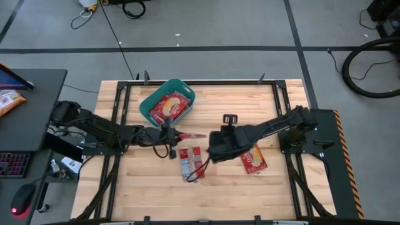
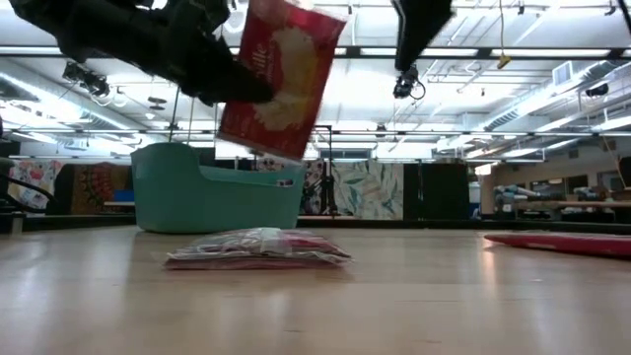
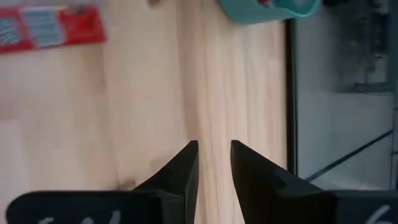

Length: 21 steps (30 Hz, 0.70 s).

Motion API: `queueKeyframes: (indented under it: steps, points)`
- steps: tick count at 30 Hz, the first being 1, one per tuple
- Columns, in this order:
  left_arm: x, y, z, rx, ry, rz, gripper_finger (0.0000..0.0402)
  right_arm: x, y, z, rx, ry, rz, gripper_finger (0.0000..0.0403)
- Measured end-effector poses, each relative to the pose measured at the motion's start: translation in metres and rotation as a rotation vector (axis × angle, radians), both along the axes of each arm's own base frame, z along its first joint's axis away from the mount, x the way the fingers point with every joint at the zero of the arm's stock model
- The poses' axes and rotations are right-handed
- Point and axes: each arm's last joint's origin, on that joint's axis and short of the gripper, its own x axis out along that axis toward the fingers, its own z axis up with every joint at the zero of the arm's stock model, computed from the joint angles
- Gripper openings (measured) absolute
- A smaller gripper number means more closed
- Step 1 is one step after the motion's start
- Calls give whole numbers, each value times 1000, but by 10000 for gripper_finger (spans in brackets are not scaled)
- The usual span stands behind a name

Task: Sort popcorn bags into baskets
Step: Put the red popcorn bag into the blue bin

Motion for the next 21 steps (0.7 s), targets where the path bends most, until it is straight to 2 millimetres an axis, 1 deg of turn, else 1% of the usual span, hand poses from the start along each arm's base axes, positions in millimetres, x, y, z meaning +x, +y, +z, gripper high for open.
queueKeyframes:
  steps: [3, 5, 7, 10, 15, 18, 21]
  points:
    - [-2, 6, 13, -29, 36, 33, 41, -17, -4, -16, -1, -42, -20, 98]
    - [-5, 14, 23, -48, 110, 80, 42, -24, -5, -25, 54, -95, -18, 97]
    - [-5, 23, 33, -58, 177, 128, 42, -34, -7, -36, 101, -99, -9, 97]
    - [-7, 39, 48, -64, 285, 168, 42, -43, -9, -42, 149, -160, 8, 97]
    - [-12, 75, 77, -143, 428, 128, 42, -54, -12, -52, 206, -209, 20, 97]
    - [-21, 101, 91, -196, 482, 170, 42, -56, -11, -56, 237, -218, 30, 97]
    - [-37, 131, 96, -280, 537, 233, 42, -58, -8, -60, 242, -207, 42, 97]
